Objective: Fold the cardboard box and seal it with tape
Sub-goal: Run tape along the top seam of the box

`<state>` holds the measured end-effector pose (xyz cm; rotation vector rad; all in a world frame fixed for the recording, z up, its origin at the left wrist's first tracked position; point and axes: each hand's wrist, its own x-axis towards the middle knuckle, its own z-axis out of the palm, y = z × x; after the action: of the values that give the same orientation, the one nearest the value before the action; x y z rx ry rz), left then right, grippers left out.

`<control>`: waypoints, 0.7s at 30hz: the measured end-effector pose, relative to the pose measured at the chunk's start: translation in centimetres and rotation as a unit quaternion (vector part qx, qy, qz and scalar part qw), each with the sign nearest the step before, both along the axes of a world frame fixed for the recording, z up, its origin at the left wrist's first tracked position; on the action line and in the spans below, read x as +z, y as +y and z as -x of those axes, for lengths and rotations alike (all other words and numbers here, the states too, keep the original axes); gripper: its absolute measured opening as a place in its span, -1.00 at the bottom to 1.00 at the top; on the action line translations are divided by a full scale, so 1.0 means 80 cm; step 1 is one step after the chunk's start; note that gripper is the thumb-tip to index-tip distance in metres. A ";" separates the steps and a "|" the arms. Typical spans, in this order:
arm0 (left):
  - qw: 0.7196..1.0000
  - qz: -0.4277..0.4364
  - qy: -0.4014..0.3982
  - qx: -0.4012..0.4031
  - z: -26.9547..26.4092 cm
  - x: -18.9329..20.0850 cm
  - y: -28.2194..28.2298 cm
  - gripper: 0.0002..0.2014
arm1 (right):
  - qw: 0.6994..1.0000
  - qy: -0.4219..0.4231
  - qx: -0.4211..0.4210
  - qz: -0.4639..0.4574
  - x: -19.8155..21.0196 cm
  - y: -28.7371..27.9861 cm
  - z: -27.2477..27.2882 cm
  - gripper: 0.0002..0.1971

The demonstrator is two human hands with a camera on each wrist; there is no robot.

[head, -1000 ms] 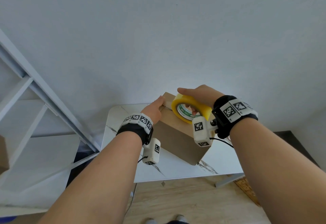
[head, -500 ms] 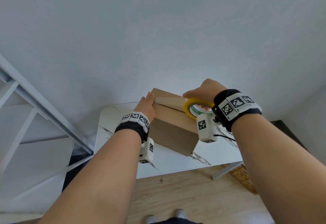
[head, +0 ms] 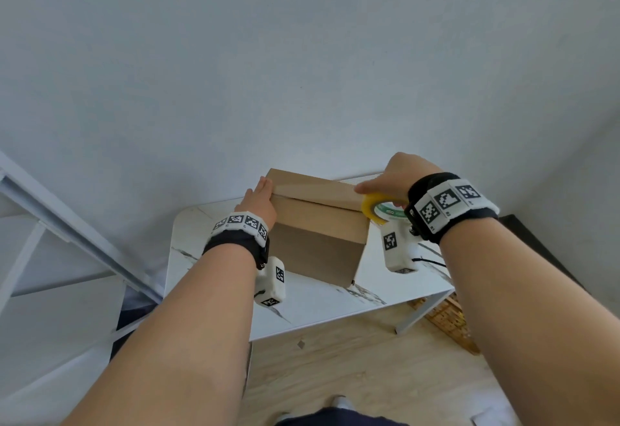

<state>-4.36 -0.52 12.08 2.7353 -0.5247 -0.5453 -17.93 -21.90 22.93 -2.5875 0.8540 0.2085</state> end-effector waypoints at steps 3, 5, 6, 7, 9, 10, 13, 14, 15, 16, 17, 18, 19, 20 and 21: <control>1.000 -0.003 -0.009 0.009 0.001 -0.001 -0.005 -0.19 | 0.999 -0.019 -0.027 -0.042 -0.012 -0.015 0.008 -0.41; 1.000 -0.008 -0.006 0.015 0.002 -0.003 -0.007 -0.19 | 0.998 -0.023 -0.032 -0.059 -0.014 -0.023 0.011 -0.43; 1.000 -0.010 -0.004 0.016 0.001 -0.003 -0.009 -0.18 | 0.998 -0.021 -0.033 -0.058 -0.015 -0.026 0.013 -0.46; 1.000 -0.012 -0.004 0.016 0.000 -0.004 -0.010 -0.18 | 0.998 -0.020 -0.037 -0.055 -0.018 -0.028 0.014 -0.49; 1.000 -0.015 -0.007 0.020 -0.003 -0.007 -0.012 -0.17 | 0.998 -0.019 -0.047 -0.049 -0.026 -0.030 0.013 -0.52; 1.000 -0.018 -0.007 0.021 -0.004 -0.009 -0.011 -0.16 | 0.998 -0.019 -0.049 -0.043 -0.028 -0.029 0.012 -0.54; 0.999 -0.027 -0.003 0.020 -0.007 -0.011 -0.010 -0.15 | 0.998 -0.014 -0.047 -0.030 -0.028 -0.028 0.008 -0.60; 0.999 -0.028 -0.001 0.021 -0.008 -0.011 -0.010 -0.15 | 0.999 -0.009 -0.045 -0.024 -0.029 -0.028 0.007 -0.62; 0.999 -0.029 0.001 0.022 -0.008 -0.011 -0.011 -0.15 | 0.999 -0.003 -0.044 -0.018 -0.030 -0.028 0.006 -0.63; 0.999 -0.030 0.001 0.024 -0.008 -0.011 -0.011 -0.14 | 0.999 0.003 -0.044 -0.015 -0.031 -0.028 0.006 -0.64; 0.999 -0.030 0.001 0.026 -0.008 -0.011 -0.012 -0.14 | 0.999 0.008 -0.045 -0.012 -0.034 -0.028 0.006 -0.65; 0.999 -0.031 0.000 0.028 -0.008 -0.011 -0.012 -0.14 | 0.999 0.013 -0.047 -0.009 -0.037 -0.029 0.006 -0.65; 0.999 -0.030 0.000 0.031 -0.008 -0.012 -0.012 -0.14 | 0.999 0.018 -0.047 -0.005 -0.040 -0.030 0.007 -0.66; 0.999 -0.028 0.000 0.031 -0.009 -0.013 -0.012 -0.14 | 0.999 0.023 -0.049 -0.001 -0.043 -0.031 0.007 -0.65; 0.999 -0.026 -0.002 0.030 -0.010 -0.013 -0.013 -0.15 | 0.998 0.026 -0.050 0.002 -0.047 -0.033 0.008 -0.64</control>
<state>-3.52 -1.57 11.01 2.7917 -0.4348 -0.5464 -18.59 -24.50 19.15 -2.5450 1.0009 0.2466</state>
